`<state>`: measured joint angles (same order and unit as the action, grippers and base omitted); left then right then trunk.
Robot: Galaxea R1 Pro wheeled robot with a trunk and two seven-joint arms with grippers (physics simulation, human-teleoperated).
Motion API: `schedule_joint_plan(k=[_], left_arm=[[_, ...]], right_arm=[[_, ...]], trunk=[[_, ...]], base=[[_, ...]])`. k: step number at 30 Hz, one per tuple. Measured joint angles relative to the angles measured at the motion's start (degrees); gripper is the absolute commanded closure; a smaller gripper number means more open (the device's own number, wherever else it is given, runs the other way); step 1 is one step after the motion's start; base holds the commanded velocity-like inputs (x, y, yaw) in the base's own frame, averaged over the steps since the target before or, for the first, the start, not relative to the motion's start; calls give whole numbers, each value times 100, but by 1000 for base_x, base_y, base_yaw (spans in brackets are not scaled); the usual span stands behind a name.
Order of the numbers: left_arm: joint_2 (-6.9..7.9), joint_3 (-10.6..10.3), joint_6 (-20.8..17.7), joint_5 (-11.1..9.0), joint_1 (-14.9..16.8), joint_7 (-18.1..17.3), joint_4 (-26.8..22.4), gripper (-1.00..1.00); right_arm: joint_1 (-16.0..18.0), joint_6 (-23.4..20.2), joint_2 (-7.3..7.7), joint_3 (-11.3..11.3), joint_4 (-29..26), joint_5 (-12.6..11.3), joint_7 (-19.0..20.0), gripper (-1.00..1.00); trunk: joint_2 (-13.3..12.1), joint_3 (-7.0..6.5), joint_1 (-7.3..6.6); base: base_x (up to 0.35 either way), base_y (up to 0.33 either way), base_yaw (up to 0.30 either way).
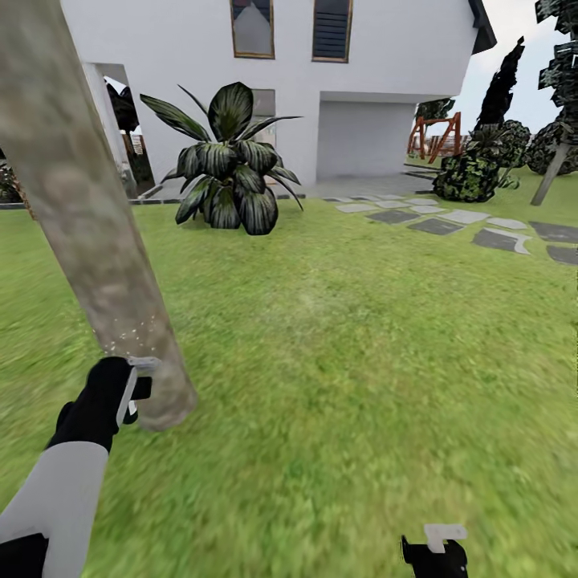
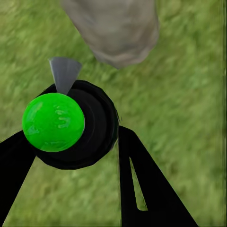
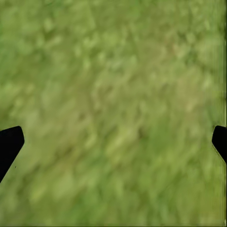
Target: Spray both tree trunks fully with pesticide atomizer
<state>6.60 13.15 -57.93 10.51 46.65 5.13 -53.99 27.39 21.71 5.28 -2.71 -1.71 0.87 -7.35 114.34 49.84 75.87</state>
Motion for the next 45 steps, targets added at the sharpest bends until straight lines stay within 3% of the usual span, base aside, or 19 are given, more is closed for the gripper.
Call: schedule_joint_plan(k=[15,30,45], left_arm=[[6,-6,-2,6,0,6,5,100],[11,-19,15,11,-56,17,68,100],[10,-29,15,26,-64,16,16,100]], right_arm=[[1,0,0,0,1,0,-1,-100],[1,-1,-4,0,1,0,4,-100],[1,-1,-2,0,1,0,4,-100]], trunk=[[0,0,-2],[0,0,-2],[0,0,-2]], base=[[49,-275,20],[186,-238,261],[241,-189,44]])
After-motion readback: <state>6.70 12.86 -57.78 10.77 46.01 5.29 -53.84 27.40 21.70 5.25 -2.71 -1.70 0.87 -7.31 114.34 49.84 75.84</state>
